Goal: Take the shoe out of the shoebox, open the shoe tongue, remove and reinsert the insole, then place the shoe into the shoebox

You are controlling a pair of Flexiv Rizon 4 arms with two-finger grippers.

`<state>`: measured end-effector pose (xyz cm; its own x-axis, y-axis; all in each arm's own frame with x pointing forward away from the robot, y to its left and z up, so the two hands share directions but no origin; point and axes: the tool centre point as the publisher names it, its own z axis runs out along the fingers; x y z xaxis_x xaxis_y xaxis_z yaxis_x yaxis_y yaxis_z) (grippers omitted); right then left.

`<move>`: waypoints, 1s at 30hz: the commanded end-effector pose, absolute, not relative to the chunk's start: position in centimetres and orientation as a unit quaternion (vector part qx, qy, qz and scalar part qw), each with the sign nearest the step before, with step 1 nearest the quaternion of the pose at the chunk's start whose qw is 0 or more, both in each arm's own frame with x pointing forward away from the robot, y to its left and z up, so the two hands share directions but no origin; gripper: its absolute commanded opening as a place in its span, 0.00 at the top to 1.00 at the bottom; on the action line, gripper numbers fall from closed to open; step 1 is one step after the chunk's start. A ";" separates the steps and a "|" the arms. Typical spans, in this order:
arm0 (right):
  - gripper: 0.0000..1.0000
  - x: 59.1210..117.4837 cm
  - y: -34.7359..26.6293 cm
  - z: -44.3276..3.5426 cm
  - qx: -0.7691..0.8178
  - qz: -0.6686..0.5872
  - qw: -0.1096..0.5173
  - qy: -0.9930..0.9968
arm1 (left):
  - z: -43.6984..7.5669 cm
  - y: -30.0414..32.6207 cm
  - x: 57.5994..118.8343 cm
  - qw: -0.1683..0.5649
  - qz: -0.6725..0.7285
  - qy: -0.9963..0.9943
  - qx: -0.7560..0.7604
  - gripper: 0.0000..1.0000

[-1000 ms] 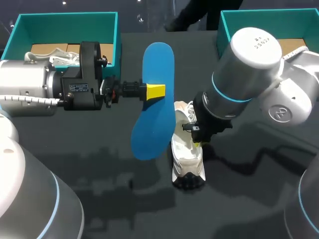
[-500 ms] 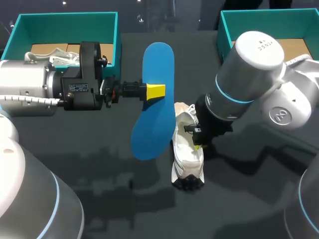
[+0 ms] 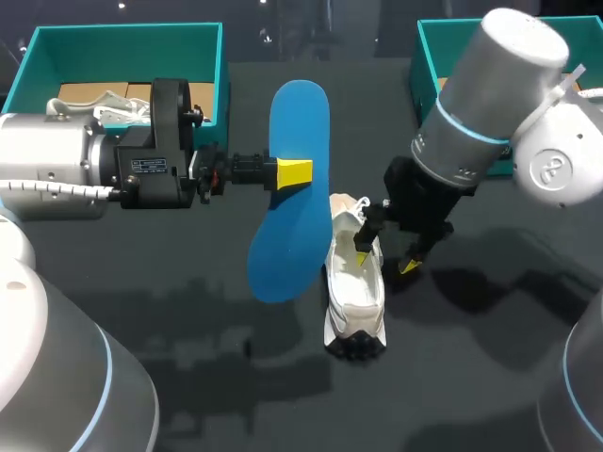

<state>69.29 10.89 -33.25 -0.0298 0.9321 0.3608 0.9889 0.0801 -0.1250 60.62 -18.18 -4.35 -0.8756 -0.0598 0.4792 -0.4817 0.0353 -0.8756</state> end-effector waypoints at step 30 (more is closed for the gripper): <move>0.00 69.8 7.1 -25.2 -0.621 -0.328 0.330 -0.631 | -1.9 -19.8 64.6 -0.076 0.684 -0.722 -0.068 1.00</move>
<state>70.61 8.29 -25.80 0.0074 0.6996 0.7145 0.9998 0.0076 -0.0178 62.94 -18.51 -2.85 -0.9980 -0.0599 0.0207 -0.0218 0.0186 -0.9996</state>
